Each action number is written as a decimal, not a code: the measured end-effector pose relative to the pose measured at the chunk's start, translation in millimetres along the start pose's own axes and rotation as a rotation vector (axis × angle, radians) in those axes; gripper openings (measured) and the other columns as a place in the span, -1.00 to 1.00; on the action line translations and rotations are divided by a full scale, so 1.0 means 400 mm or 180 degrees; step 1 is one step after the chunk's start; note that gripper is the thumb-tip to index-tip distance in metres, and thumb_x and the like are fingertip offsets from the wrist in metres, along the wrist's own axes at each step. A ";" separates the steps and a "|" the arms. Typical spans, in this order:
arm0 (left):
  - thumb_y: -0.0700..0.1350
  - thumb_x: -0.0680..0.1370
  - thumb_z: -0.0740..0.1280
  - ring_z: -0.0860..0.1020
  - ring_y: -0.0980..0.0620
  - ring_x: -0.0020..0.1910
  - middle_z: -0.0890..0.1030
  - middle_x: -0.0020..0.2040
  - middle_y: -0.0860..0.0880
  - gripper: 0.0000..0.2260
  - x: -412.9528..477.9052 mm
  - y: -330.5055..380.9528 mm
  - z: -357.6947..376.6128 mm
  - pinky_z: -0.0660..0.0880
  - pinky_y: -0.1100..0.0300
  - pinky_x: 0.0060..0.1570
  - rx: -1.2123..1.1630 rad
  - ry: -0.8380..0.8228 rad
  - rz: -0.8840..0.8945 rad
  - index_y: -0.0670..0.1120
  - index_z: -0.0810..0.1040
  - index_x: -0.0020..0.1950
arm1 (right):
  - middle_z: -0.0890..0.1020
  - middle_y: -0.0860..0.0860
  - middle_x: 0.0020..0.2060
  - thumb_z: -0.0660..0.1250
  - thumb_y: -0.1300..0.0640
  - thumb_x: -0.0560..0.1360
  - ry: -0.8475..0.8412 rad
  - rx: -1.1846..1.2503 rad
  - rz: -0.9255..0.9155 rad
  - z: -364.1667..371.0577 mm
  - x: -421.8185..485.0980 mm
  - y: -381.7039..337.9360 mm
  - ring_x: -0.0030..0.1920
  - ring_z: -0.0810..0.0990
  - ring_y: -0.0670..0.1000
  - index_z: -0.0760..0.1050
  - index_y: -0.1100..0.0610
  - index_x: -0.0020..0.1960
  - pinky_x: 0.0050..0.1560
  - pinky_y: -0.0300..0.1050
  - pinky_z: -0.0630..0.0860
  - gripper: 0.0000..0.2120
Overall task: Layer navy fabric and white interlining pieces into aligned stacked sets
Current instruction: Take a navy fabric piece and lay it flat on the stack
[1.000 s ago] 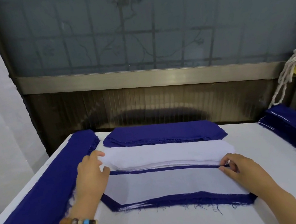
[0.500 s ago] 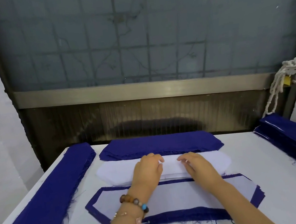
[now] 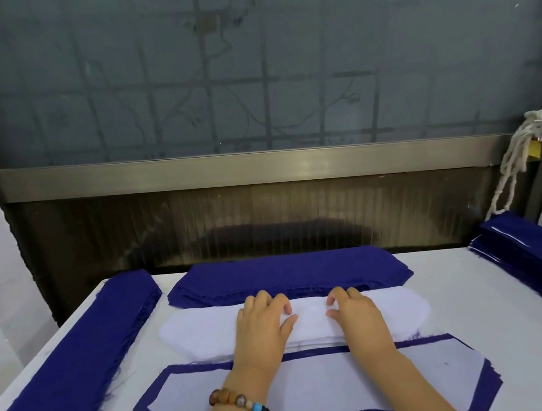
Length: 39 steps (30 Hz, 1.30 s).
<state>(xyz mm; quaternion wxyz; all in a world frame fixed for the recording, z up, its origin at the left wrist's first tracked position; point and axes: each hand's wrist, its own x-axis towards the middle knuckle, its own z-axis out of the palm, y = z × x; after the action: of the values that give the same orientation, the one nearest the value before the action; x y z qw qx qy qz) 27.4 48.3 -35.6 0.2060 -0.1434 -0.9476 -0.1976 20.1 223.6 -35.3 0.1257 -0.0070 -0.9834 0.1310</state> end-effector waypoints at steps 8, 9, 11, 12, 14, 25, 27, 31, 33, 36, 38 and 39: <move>0.07 0.64 0.17 0.34 0.17 0.17 0.45 0.12 0.18 -0.88 0.003 0.004 -0.003 0.21 0.38 0.10 -0.0151 0.0086 0.0211 0.08 0.44 0.00 | 0.43 -0.04 0.10 0.22 0.10 0.60 0.0354 -0.0169 -0.0244 0.006 -0.013 0.006 0.00 0.39 -0.07 0.39 0.01 0.14 0.04 -0.28 0.41 -0.88; 0.06 0.63 0.19 0.35 0.16 0.18 0.47 0.10 0.18 -0.90 0.000 0.003 -0.003 0.20 0.38 0.11 -0.0181 0.0056 0.0215 0.08 0.41 -0.04 | 0.42 -0.05 0.11 0.21 0.09 0.60 0.0431 -0.0239 -0.0282 0.005 -0.017 0.005 0.02 0.38 -0.07 0.40 0.00 0.14 0.05 -0.27 0.40 -0.88; 0.05 0.62 0.22 0.36 0.16 0.22 0.49 0.12 0.17 -0.91 -0.002 0.004 -0.001 0.18 0.37 0.14 -0.0222 -0.0028 0.0179 0.09 0.37 -0.05 | 0.42 -0.06 0.13 0.17 0.10 0.61 0.0550 -0.0290 -0.0403 0.004 -0.021 0.004 0.05 0.37 -0.07 0.40 0.01 0.15 0.06 -0.26 0.37 -0.87; 0.04 0.62 0.22 0.35 0.16 0.23 0.49 0.15 0.17 -0.93 -0.001 0.004 0.001 0.18 0.36 0.16 -0.0235 -0.0050 0.0143 0.10 0.38 -0.03 | 0.43 -0.06 0.13 0.16 0.10 0.61 0.0572 -0.0251 -0.0473 0.004 -0.023 0.003 0.06 0.37 -0.07 0.40 0.02 0.16 0.08 -0.26 0.36 -0.85; 0.05 0.62 0.22 0.34 0.17 0.25 0.47 0.22 0.16 -0.92 0.000 0.004 0.004 0.20 0.33 0.21 -0.0270 -0.0083 0.0079 0.13 0.40 0.10 | 0.45 -0.08 0.13 0.13 0.08 0.61 0.0536 -0.0136 -0.0589 0.000 -0.026 0.001 0.09 0.38 -0.09 0.37 0.00 0.17 0.15 -0.27 0.31 -0.85; -0.03 0.65 0.17 0.29 0.16 0.25 0.36 0.20 0.16 -0.71 0.001 0.015 -0.004 0.06 0.14 0.44 0.0183 -0.0120 0.0297 0.19 0.37 0.37 | 0.36 -0.21 0.26 0.15 -0.10 0.57 0.0392 0.0201 -0.0753 -0.016 -0.052 -0.001 0.33 0.28 -0.15 0.18 -0.13 0.42 0.42 -0.18 -0.02 -0.57; -0.03 0.65 0.17 0.30 0.18 0.21 0.38 0.16 0.17 -0.77 0.001 0.015 -0.008 0.02 0.15 0.45 0.0220 -0.0117 0.0360 0.18 0.46 0.28 | 0.35 -0.22 0.29 0.16 -0.12 0.56 0.0361 0.0179 -0.0836 -0.016 -0.054 -0.001 0.35 0.25 -0.16 0.14 -0.14 0.46 0.47 -0.15 -0.08 -0.51; -0.02 0.65 0.17 0.31 0.20 0.23 0.42 0.18 0.21 -0.79 0.005 0.017 -0.014 0.03 0.19 0.43 0.0238 -0.0190 0.0344 0.19 0.49 0.23 | 0.37 -0.21 0.19 0.17 -0.08 0.54 0.0442 0.0142 -0.0883 -0.019 -0.057 -0.003 0.28 0.26 -0.14 0.26 -0.17 0.37 0.44 -0.14 -0.10 -0.60; 0.00 0.65 0.15 0.33 0.20 0.24 0.46 0.21 0.23 -0.78 0.005 0.016 -0.014 0.03 0.18 0.43 0.0240 -0.0275 0.0266 0.19 0.47 0.25 | 0.38 -0.20 0.11 0.19 -0.04 0.53 0.0536 0.0076 -0.0727 -0.022 -0.055 0.003 0.23 0.29 -0.12 0.36 -0.17 0.26 0.43 -0.11 -0.08 -0.70; 0.03 0.66 0.14 0.37 0.18 0.25 0.45 0.24 0.20 -0.75 -0.001 0.009 -0.012 0.08 0.18 0.42 0.0098 -0.0279 -0.0010 0.18 0.43 0.31 | 0.40 -0.17 0.05 0.18 -0.01 0.53 0.0710 -0.0133 -0.0268 -0.031 -0.051 0.028 0.19 0.33 -0.08 0.44 -0.12 0.16 0.44 -0.01 -0.05 -0.78; 0.03 0.65 0.15 0.38 0.17 0.22 0.46 0.22 0.18 -0.76 -0.004 0.002 -0.009 0.10 0.19 0.40 0.0054 -0.0201 -0.0122 0.17 0.43 0.30 | 0.41 -0.16 0.05 0.18 -0.03 0.52 0.0711 -0.0267 0.0042 -0.040 -0.050 0.054 0.20 0.32 -0.06 0.44 -0.11 0.15 0.45 0.07 -0.05 -0.78; 0.03 0.65 0.15 0.38 0.17 0.22 0.46 0.21 0.18 -0.77 -0.004 0.000 -0.008 0.10 0.18 0.40 0.0054 -0.0182 -0.0164 0.17 0.43 0.30 | 0.41 -0.15 0.06 0.17 -0.04 0.52 0.0685 -0.0312 0.0181 -0.045 -0.048 0.068 0.22 0.31 -0.06 0.44 -0.11 0.15 0.46 0.10 -0.06 -0.78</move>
<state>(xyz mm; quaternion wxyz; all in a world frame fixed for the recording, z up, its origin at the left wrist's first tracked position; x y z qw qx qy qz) 29.8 46.8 -33.7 0.1748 -0.1227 -0.9581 -0.1906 42.6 253.6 -30.3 0.2262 -0.0550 -0.9688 0.0848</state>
